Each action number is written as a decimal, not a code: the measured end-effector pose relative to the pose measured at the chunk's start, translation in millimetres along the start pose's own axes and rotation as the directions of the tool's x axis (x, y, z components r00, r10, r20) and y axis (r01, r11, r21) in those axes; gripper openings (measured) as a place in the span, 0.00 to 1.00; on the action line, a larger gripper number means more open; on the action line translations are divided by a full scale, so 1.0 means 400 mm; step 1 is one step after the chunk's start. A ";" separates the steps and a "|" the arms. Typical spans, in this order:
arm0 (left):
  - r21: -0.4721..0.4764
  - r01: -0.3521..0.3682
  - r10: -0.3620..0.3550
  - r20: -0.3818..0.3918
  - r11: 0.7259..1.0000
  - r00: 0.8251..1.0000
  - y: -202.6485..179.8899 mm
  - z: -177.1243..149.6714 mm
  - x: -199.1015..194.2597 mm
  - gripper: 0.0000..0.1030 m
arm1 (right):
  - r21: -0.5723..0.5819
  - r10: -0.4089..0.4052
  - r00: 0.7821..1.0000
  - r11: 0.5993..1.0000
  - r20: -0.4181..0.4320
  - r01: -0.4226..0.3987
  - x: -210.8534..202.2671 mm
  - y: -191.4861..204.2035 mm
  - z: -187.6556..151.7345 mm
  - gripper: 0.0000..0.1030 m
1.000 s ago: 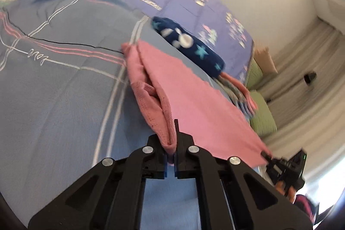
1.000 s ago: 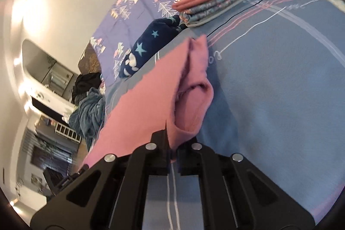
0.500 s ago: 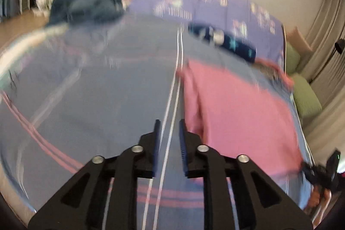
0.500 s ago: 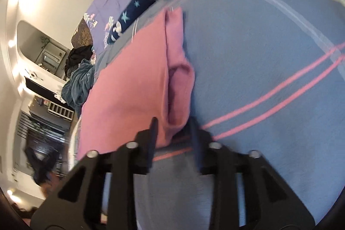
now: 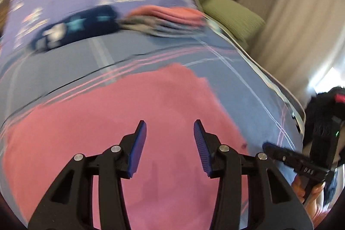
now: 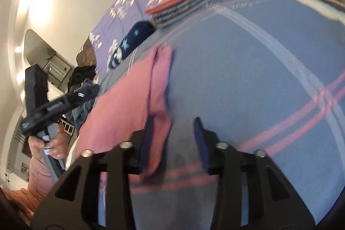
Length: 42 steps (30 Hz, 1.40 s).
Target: Fold small clothes
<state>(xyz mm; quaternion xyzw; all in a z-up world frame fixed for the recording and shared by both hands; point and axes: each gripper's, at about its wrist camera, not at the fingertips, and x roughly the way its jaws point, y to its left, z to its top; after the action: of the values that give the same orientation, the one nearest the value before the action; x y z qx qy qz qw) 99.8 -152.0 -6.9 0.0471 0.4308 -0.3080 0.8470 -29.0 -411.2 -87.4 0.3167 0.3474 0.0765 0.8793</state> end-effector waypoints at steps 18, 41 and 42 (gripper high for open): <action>0.004 0.099 -0.097 -0.142 0.995 0.985 -0.093 0.071 0.229 0.45 | -0.104 0.178 0.888 0.965 -0.423 -0.242 0.428 0.014 0.330 0.11; 0.234 -0.089 0.118 -0.114 0.968 0.986 -0.204 0.117 0.343 0.61 | -0.064 0.090 0.990 0.993 -0.105 -0.097 0.191 -0.118 0.273 0.14; 0.227 -0.090 0.118 -0.116 0.970 0.986 -0.201 0.119 0.343 0.60 | -0.070 0.090 0.991 0.993 -0.102 -0.098 0.169 -0.124 0.241 0.18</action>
<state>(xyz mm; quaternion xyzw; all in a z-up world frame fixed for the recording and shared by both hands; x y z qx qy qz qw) 148.5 -299.3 -66.4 0.1834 0.4444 -0.3055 0.8219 80.6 -474.9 -101.9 0.2955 0.3718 0.1464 0.8678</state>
